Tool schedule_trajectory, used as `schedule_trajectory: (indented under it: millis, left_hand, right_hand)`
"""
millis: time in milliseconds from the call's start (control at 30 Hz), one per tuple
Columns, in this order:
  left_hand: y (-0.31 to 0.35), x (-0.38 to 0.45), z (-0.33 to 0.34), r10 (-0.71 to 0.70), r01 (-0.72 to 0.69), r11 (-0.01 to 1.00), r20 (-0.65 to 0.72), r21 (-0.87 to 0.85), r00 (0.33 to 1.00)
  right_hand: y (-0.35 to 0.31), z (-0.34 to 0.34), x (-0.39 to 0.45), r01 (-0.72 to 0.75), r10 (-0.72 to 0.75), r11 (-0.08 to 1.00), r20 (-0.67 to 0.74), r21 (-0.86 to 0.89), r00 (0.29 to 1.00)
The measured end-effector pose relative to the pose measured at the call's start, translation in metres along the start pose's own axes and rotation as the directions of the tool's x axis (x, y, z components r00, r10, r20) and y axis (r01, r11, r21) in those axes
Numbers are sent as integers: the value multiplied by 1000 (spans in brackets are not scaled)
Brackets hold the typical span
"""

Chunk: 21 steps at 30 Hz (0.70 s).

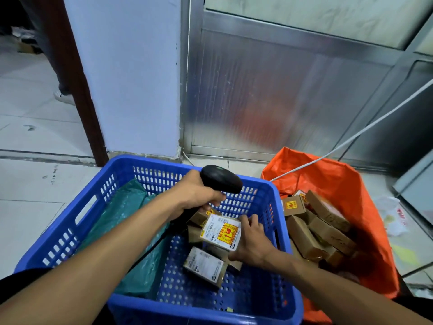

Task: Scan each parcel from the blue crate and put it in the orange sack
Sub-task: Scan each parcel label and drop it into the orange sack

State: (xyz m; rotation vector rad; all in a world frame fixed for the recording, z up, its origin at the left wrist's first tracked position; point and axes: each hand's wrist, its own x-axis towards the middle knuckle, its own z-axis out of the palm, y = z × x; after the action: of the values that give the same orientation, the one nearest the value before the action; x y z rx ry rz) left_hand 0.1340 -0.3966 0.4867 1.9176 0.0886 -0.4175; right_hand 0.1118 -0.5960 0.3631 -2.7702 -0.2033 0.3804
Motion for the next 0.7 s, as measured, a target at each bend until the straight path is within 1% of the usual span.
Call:
schedule_trajectory:
  millis: [100, 233, 333, 400, 533, 700]
  left_hand:
    - [2, 0, 2, 13, -13, 1000, 0, -28, 1000]
    - [4, -3, 3, 30, -30, 999, 12, -38, 999]
    - [5, -5, 3, 54, -52, 998, 30, -44, 998]
    - [6, -5, 3, 55, -53, 997, 37, -48, 998]
    - [5, -4, 4, 36, -34, 998, 48, -61, 998]
    - [2, 0, 7, 2, -1, 998, 28, -67, 1000]
  right_hand:
    - [4, -23, -5, 7, -8, 1000, -76, -2, 997]
    - [5, -53, -9, 37, -49, 997, -186, -67, 981]
    - [7, -73, -14, 63, -96, 989, -249, -136, 964]
    - [10, -81, -17, 72, -111, 986, -278, -149, 954]
    - [14, -89, -20, 55, -87, 992, -313, -109, 946]
    - [4, -87, -11, 93, -101, 995, -351, -41, 931]
